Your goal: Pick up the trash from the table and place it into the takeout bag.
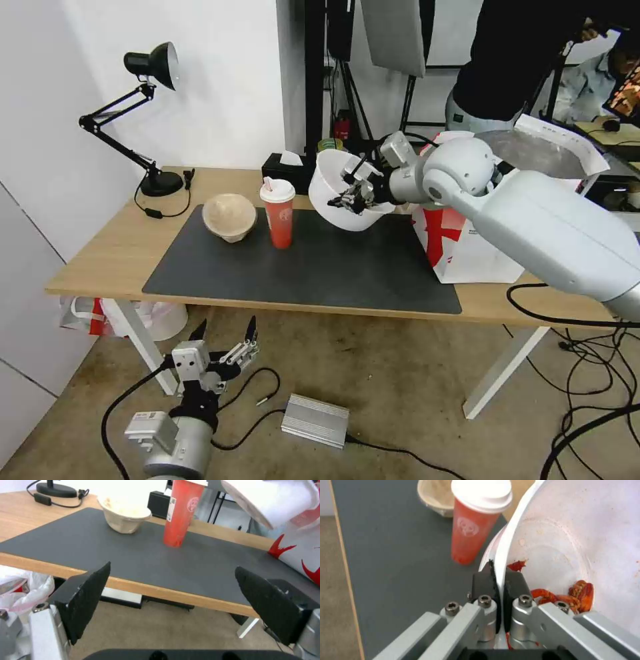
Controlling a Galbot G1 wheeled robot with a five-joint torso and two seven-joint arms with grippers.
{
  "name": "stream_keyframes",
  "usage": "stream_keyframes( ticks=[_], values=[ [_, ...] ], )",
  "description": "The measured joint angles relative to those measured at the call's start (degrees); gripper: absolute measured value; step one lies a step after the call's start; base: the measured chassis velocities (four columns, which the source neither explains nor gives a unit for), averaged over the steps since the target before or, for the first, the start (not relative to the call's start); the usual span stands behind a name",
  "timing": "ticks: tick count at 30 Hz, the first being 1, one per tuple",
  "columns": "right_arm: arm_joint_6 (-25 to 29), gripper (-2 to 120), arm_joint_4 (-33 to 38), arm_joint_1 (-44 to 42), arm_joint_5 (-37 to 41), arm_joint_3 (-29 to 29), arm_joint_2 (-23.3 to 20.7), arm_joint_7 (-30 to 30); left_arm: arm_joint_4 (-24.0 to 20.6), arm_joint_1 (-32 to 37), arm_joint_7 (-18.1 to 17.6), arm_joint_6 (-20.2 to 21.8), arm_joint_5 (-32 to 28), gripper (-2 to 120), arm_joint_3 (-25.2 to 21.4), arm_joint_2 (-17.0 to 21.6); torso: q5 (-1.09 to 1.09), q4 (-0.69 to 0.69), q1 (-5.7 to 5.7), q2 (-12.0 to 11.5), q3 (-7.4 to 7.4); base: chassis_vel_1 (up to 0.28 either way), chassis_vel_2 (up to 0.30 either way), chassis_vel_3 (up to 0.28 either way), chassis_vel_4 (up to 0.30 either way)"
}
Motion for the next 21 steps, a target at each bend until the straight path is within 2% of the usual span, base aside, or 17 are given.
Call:
stream_keyframes(
  ticks=[21],
  values=[
    [-0.02,0,-2.3,3.86,0.98,2.99,-0.07,-1.47,-0.33,-0.16,0.05,-0.04,0.17,100,0.18,-0.07,0.0,0.0,0.0,0.0,0.0,0.0,0.0,0.0,0.0]
  ],
)
